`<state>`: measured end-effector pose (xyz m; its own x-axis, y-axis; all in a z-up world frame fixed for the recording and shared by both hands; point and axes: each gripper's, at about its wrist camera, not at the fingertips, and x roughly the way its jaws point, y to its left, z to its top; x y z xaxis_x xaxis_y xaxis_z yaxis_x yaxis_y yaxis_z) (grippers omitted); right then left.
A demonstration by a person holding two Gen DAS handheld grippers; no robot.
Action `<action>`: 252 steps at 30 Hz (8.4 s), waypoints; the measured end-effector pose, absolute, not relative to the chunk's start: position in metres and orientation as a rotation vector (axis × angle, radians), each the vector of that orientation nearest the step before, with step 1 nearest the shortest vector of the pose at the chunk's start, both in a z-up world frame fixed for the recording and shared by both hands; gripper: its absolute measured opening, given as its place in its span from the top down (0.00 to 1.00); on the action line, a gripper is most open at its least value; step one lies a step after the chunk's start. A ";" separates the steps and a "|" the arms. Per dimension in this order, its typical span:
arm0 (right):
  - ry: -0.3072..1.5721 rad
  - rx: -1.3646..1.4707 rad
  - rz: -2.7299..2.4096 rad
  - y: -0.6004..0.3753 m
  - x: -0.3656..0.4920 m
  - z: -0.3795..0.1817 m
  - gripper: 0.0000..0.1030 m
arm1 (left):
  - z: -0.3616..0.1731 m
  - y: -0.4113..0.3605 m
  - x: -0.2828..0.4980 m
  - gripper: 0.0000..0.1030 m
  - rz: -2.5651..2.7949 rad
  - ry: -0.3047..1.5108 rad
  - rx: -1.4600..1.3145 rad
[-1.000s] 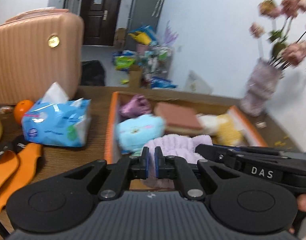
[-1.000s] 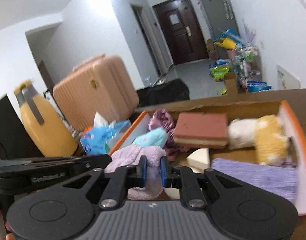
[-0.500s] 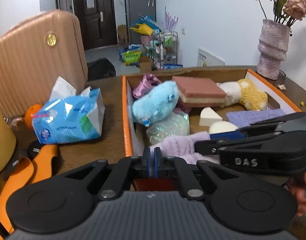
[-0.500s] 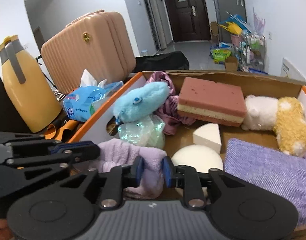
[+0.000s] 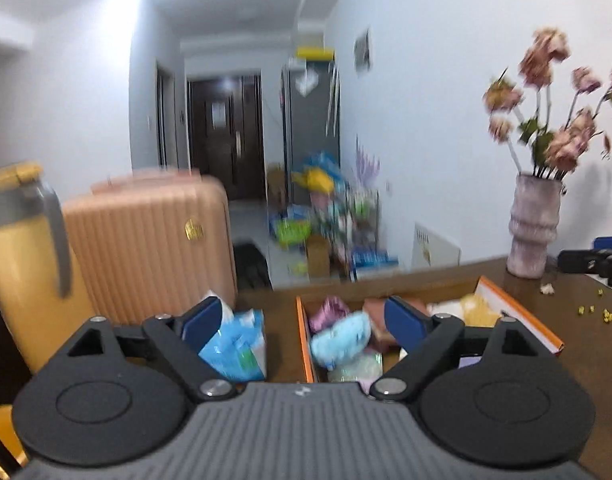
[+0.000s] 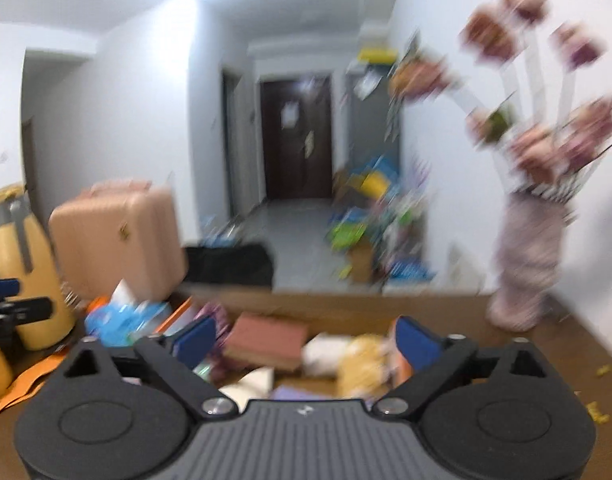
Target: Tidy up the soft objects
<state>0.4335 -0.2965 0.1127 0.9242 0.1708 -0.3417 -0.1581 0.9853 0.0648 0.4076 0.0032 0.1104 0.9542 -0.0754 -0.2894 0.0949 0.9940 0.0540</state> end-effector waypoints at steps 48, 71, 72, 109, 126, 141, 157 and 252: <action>0.312 0.143 0.153 -0.309 0.075 -0.004 0.00 | 0.007 -0.024 0.088 0.00 -0.086 0.329 -0.003; 0.533 0.243 0.163 -0.350 0.276 -0.020 0.15 | -0.004 -0.105 0.313 0.13 -0.239 0.598 -0.041; 0.542 0.258 0.175 -0.352 0.288 -0.021 0.15 | -0.006 -0.110 0.324 0.14 -0.249 0.615 -0.045; 0.464 0.377 0.311 -0.311 0.267 0.003 0.88 | 0.028 -0.095 0.285 0.88 -0.423 0.555 -0.203; 0.342 0.344 0.325 -0.298 0.214 0.047 0.88 | 0.070 -0.077 0.241 0.88 -0.453 0.422 -0.228; 0.400 0.407 0.319 -0.334 0.465 0.076 0.88 | 0.088 -0.104 0.505 0.88 -0.433 0.515 -0.304; 0.825 0.284 0.220 -0.312 0.616 -0.025 0.88 | -0.020 -0.134 0.635 0.88 -0.302 0.885 -0.200; 0.221 0.080 0.099 -0.248 0.009 0.010 0.00 | 0.030 0.008 -0.001 0.00 0.035 0.151 0.070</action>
